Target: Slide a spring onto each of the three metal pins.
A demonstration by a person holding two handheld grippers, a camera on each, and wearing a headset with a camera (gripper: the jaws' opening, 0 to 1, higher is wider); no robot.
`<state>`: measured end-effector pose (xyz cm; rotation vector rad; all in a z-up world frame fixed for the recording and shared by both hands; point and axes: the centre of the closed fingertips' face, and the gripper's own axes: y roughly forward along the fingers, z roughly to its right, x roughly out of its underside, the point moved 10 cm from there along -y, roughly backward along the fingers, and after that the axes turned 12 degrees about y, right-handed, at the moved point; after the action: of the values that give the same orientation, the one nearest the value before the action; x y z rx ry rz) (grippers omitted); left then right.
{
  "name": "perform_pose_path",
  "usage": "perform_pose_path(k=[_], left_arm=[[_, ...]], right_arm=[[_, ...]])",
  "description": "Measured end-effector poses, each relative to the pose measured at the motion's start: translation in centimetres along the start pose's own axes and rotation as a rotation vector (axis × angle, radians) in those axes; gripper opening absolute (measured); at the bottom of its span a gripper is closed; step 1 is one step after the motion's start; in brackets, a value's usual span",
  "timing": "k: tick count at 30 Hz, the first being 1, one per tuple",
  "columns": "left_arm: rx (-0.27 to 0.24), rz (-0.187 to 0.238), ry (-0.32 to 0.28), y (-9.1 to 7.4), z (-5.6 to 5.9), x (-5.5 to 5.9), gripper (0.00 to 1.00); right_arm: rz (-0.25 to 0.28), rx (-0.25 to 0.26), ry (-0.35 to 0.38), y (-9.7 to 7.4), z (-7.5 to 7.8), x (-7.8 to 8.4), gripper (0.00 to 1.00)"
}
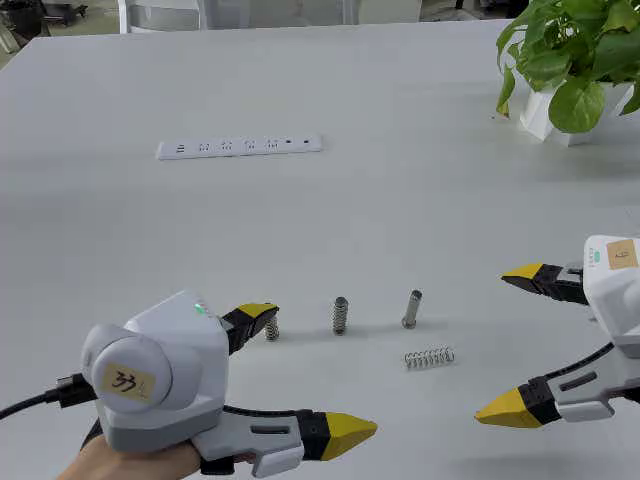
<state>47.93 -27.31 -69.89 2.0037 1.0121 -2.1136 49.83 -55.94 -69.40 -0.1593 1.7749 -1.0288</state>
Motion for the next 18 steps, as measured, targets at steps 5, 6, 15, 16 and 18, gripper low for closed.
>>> perform_pose_path(k=[5, 6, 15, 16, 18], left_arm=[[0.018, -0.01, 0.01, 0.6, -0.1, 0.1, 0.91], [0.021, -0.012, 0.012, 0.7, 0.0, 0.1, 0.91], [0.061, -0.011, 0.041, 2.0, 0.1, -0.1, 0.88], [0.066, -0.012, 0.044, 2.2, 0.1, -0.1, 0.87], [0.08, -0.013, 0.06, 2.7, 0.1, -0.2, 0.84]], right_arm=[[0.01, 0.014, 0.032, -0.8, -0.2, 1.0, 0.98], [0.017, 0.014, 0.038, -1.0, -0.3, 1.2, 0.98], [0.091, 0.019, 0.141, -2.3, -0.2, 2.1, 0.99], [0.094, 0.022, 0.142, -2.4, -0.3, 2.2, 0.99], [0.095, 0.026, 0.144, -2.6, -0.5, 2.3, 0.99]])
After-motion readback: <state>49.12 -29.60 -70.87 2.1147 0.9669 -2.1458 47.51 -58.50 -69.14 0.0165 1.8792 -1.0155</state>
